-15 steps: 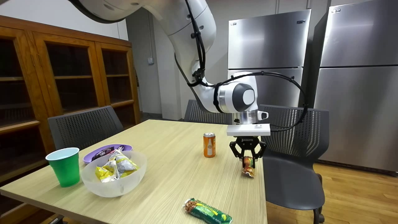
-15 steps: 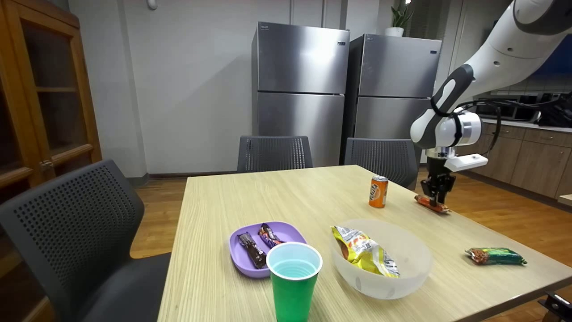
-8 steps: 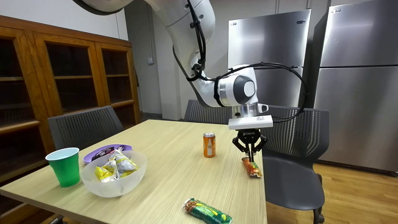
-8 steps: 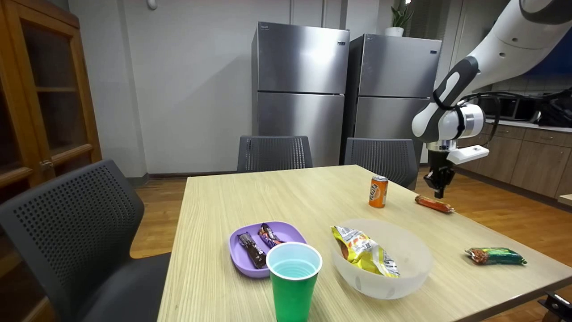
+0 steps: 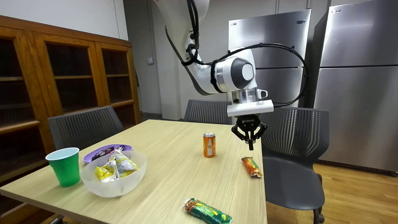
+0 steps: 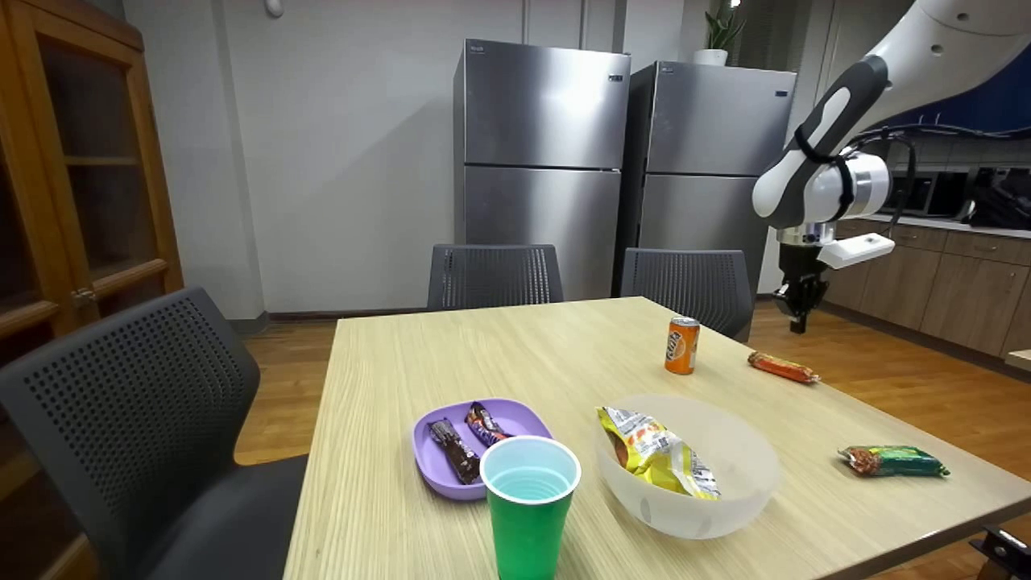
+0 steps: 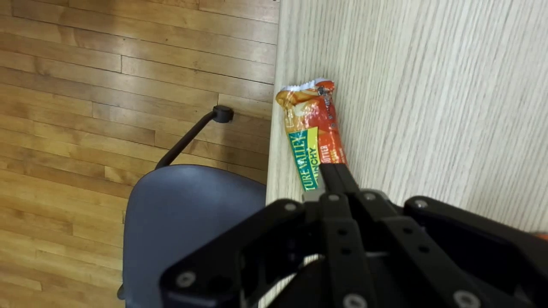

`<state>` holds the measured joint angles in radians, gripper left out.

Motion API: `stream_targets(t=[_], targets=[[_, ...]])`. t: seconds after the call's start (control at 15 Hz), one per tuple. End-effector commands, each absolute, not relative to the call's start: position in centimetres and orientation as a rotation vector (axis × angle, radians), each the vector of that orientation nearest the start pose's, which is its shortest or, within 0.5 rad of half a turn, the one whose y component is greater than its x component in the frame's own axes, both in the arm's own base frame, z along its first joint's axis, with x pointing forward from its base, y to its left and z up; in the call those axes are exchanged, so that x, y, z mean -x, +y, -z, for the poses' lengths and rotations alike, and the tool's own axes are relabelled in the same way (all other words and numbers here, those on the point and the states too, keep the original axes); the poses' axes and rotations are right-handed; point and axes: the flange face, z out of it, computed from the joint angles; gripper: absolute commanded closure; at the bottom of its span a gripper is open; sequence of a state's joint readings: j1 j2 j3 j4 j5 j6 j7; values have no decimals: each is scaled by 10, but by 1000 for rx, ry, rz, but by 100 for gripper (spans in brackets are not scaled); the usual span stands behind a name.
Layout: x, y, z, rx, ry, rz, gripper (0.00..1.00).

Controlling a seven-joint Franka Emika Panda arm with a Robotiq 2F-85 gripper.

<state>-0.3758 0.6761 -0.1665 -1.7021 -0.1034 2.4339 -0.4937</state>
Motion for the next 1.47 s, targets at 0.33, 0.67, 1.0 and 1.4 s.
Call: stream_targets(t=[0.33,0.67,1.0,1.4], targets=[[-592,-339,-199,3315,-191,-82,28],[-601,-341,-174,3292,-256,-98,0],[-610,-345,-149,3257,-304,-107,0],[-611,-359,-137,3209,-342,-88,0]])
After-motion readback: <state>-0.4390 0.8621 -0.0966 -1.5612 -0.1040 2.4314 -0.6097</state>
